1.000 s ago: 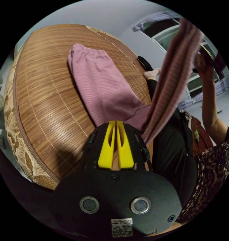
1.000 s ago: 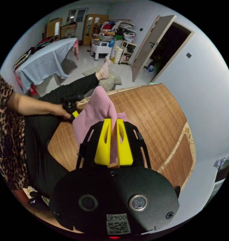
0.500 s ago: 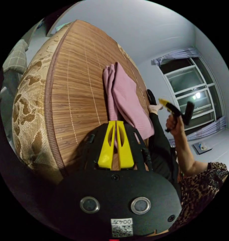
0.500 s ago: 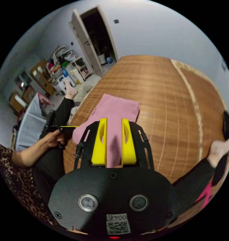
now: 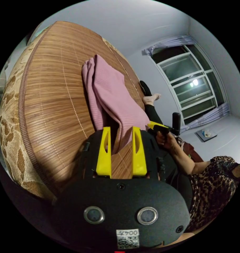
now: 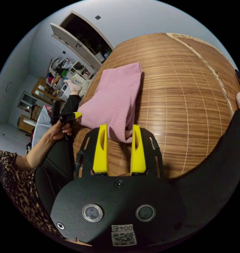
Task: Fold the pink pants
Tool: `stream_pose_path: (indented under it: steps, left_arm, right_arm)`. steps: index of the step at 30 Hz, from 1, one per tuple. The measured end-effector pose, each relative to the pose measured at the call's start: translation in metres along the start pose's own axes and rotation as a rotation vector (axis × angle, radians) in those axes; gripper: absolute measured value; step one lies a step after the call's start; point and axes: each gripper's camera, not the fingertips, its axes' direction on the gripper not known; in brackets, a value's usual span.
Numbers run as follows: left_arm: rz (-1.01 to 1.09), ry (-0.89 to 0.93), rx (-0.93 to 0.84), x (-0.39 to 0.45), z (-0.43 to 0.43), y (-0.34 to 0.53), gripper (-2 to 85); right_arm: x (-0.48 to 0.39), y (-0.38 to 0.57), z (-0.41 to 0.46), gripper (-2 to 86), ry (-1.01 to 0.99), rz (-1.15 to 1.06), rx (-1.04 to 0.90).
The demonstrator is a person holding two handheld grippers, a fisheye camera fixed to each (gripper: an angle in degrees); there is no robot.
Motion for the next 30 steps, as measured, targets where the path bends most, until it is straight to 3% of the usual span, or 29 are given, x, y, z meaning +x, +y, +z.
stream_pose_path:
  steps: [3, 7, 9, 12, 18, 22, 30]
  left_arm:
    - [0.015, 0.007, -0.069, 0.006, 0.013, -0.008, 5.5]
    - [-0.098, -0.049, -0.171, 0.009, 0.013, -0.01, 4.8]
    - [-0.135, -0.024, -0.154, 0.006, 0.013, -0.007, 5.4]
    - [-0.143, -0.008, -0.025, 0.013, -0.001, -0.007, 6.6]
    - [0.067, -0.157, 0.157, 0.054, -0.011, -0.04, 8.2]
    - [0.174, -0.31, 0.135, 0.066, 0.016, -0.094, 9.3]
    - [0.252, -0.407, 0.022, 0.073, 0.083, -0.17, 11.5]
  right_arm:
    - [0.013, -0.012, 0.012, 6.9, 0.004, -0.033, -0.041]
    - [0.026, -0.012, 0.021, 6.4, -0.1, 0.013, -0.128]
    - [0.029, -0.006, 0.025, 8.0, -0.097, 0.004, -0.15]
    - [0.048, -0.006, 0.008, 11.0, -0.071, 0.063, -0.035]
    - [0.089, -0.039, -0.018, 11.4, -0.08, 0.038, 0.073]
    - [0.119, -0.071, -0.001, 11.4, -0.101, 0.03, 0.045]
    - [0.169, -0.079, 0.039, 10.2, -0.216, 0.111, 0.033]
